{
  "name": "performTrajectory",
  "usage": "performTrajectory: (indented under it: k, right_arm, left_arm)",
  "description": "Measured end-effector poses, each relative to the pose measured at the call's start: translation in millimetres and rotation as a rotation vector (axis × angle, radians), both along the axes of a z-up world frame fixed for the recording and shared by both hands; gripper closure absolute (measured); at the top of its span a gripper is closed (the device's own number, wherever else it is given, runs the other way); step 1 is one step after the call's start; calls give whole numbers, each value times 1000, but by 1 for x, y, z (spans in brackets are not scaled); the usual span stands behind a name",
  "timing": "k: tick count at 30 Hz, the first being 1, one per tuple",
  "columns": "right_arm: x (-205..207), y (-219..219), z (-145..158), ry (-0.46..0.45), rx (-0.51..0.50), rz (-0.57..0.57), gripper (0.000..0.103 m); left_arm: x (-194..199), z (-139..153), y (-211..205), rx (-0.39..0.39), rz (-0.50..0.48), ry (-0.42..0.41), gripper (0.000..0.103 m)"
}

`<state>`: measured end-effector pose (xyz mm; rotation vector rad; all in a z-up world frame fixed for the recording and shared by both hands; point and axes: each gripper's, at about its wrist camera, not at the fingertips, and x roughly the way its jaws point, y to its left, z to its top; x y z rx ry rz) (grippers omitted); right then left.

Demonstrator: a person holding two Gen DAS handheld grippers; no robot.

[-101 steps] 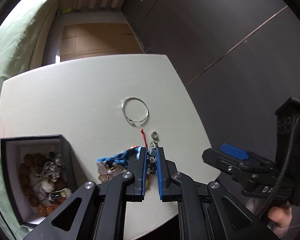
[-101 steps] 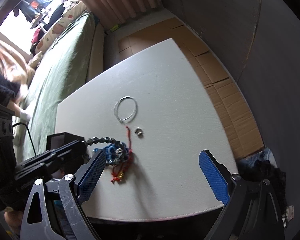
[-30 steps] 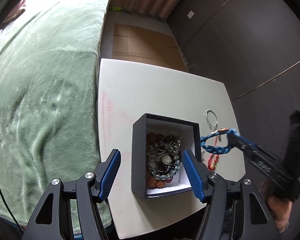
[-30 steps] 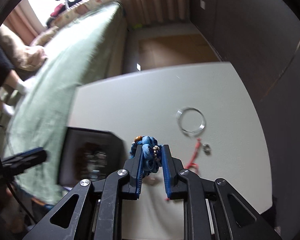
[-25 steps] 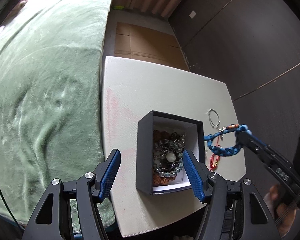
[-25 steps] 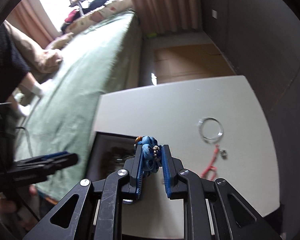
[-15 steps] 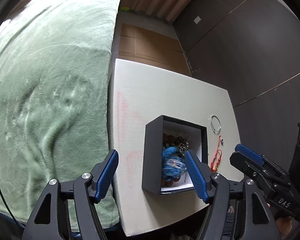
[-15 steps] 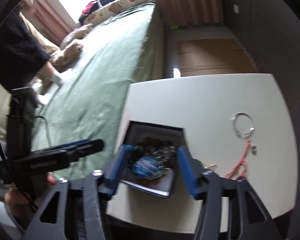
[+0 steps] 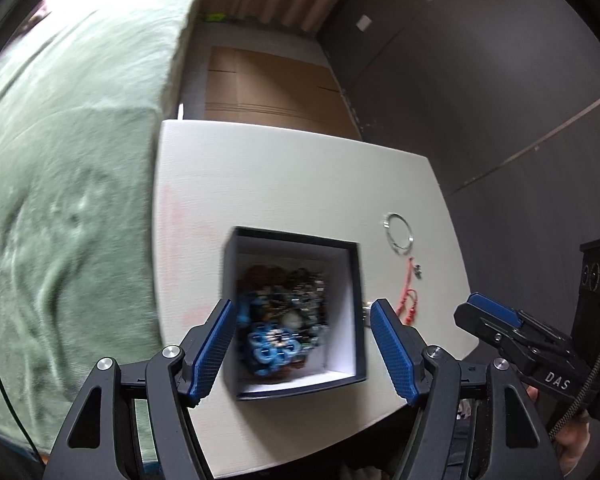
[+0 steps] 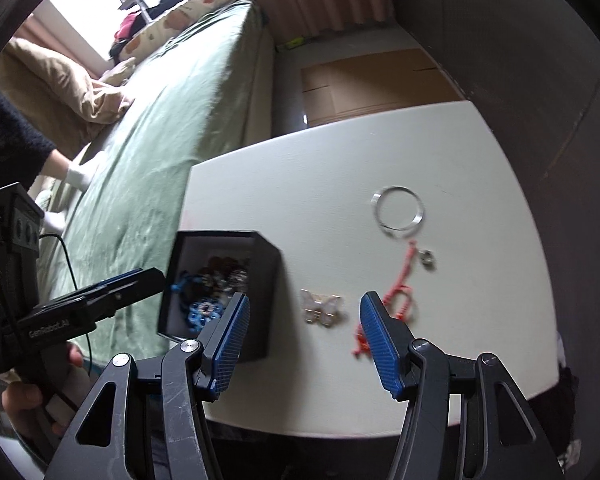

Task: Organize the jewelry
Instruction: 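Move the left tool to the red string bracelet and grasp it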

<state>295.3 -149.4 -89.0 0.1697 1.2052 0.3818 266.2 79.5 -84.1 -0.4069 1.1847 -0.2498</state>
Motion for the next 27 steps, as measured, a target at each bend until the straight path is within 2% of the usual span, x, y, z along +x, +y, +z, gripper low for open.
performTrajectory:
  k: [10,17,22,27]
  right_arm:
    - [-3,-52,-4,17,-21,-64,45]
    - [-4,-78,-3,14,-14,-82,45]
    - [-4,-94,-5,13,-16,-99,45]
    - [-4,-116,-12,23,-10,-129,45]
  left_arm:
    - [8,-1,-58,-2,-96,10,33]
    - [11,-4,-95,42,-135,25,33]
    - [11,-11,-118,71,-166,46,43]
    - [12,-24,-143,102,-199,65,49]
